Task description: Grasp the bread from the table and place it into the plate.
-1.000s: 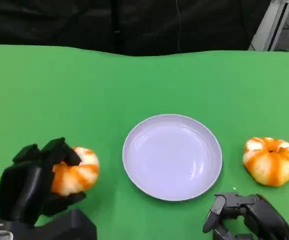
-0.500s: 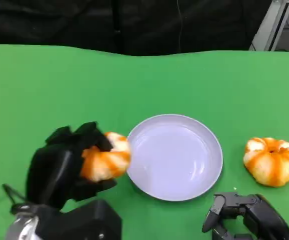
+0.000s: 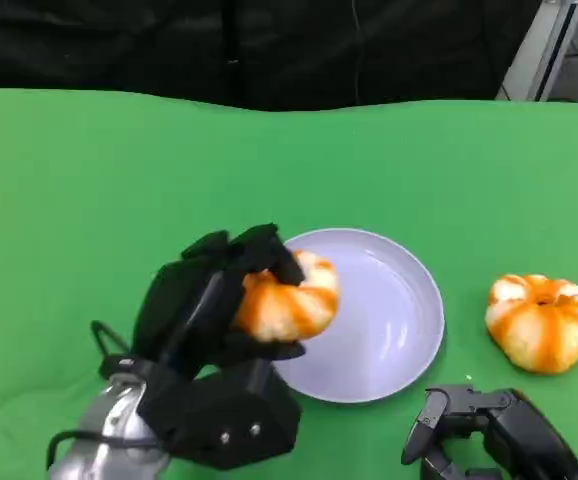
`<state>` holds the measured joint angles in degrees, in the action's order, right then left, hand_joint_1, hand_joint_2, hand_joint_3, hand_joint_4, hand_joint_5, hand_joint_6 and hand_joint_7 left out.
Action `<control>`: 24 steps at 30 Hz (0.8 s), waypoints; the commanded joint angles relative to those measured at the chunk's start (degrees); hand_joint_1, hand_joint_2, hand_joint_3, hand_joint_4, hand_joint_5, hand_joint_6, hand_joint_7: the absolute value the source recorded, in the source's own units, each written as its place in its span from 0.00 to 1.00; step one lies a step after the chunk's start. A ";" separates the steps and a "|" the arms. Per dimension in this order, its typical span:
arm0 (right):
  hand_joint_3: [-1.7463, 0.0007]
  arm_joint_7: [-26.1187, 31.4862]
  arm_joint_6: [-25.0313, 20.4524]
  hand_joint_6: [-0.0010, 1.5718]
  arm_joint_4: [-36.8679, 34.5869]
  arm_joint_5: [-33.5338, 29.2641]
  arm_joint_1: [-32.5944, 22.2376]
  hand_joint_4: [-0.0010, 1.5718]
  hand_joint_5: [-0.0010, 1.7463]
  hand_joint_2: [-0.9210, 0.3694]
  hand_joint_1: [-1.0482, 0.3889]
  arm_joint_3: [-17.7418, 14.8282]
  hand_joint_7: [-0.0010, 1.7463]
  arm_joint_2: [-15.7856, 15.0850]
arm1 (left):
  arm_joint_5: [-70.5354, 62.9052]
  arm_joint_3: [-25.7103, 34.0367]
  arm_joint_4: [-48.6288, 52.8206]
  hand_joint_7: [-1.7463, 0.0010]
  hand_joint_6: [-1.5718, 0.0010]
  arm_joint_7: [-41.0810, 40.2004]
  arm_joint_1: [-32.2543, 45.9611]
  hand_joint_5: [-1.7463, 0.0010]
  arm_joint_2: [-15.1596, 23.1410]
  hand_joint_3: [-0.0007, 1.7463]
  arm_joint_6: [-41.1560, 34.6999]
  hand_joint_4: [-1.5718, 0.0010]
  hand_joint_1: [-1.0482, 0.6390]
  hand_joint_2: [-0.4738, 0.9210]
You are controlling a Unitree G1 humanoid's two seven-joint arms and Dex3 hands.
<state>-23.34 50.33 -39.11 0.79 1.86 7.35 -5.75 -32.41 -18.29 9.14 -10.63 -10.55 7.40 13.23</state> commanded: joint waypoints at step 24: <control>0.45 1.61 0.47 0.56 0.55 -1.51 -0.38 0.52 0.83 0.24 0.63 0.06 0.64 -0.24 | 2.00 -3.80 29.64 0.00 0.68 -0.61 -18.06 0.00 -6.46 0.00 8.15 0.57 0.54 0.92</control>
<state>-21.63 50.38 -38.68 -1.24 1.73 7.52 -5.55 -30.90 -22.31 37.49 -10.28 -27.53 0.56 20.14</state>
